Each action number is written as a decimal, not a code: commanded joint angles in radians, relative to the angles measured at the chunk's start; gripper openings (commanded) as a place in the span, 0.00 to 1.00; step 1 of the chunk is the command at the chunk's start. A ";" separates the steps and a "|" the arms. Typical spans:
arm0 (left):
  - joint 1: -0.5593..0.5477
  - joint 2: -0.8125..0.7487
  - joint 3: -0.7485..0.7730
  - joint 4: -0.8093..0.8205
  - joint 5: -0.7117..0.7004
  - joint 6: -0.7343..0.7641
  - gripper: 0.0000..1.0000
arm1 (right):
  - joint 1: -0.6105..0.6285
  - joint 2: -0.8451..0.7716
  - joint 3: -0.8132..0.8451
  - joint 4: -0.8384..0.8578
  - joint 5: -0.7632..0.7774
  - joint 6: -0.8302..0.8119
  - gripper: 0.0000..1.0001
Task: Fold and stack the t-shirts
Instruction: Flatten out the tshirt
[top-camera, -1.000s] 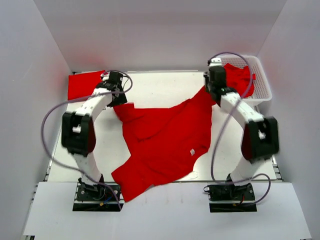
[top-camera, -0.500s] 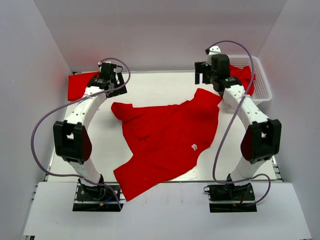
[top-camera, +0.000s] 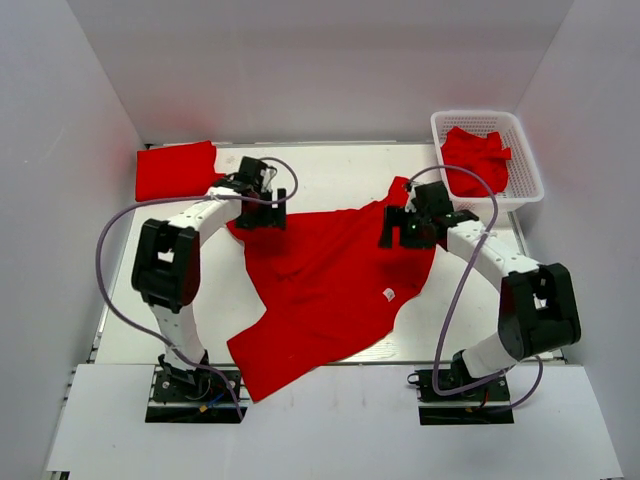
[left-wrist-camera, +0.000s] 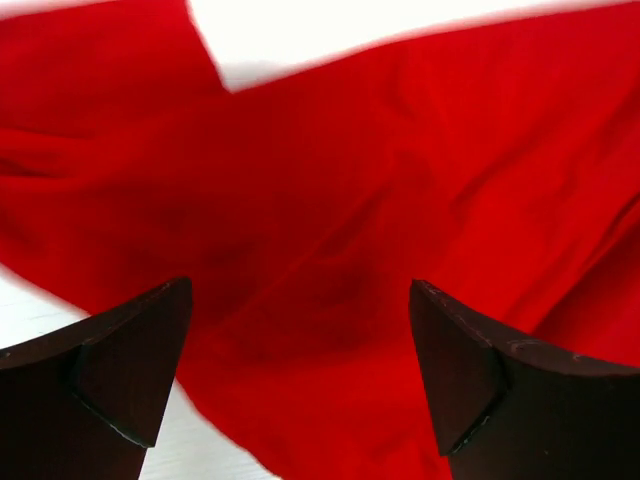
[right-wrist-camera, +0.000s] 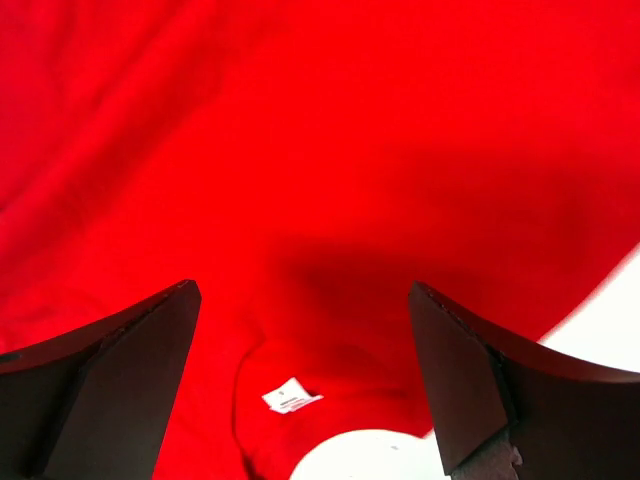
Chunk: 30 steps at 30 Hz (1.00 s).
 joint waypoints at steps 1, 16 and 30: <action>-0.005 0.012 -0.023 0.028 0.044 0.016 0.99 | 0.014 0.028 -0.016 0.042 -0.057 0.051 0.90; 0.006 -0.035 -0.323 -0.028 -0.114 -0.213 0.99 | 0.014 0.261 0.082 0.031 -0.022 0.028 0.90; -0.015 -0.341 -0.258 -0.144 -0.200 -0.173 0.99 | 0.027 0.215 0.182 0.059 -0.094 -0.061 0.90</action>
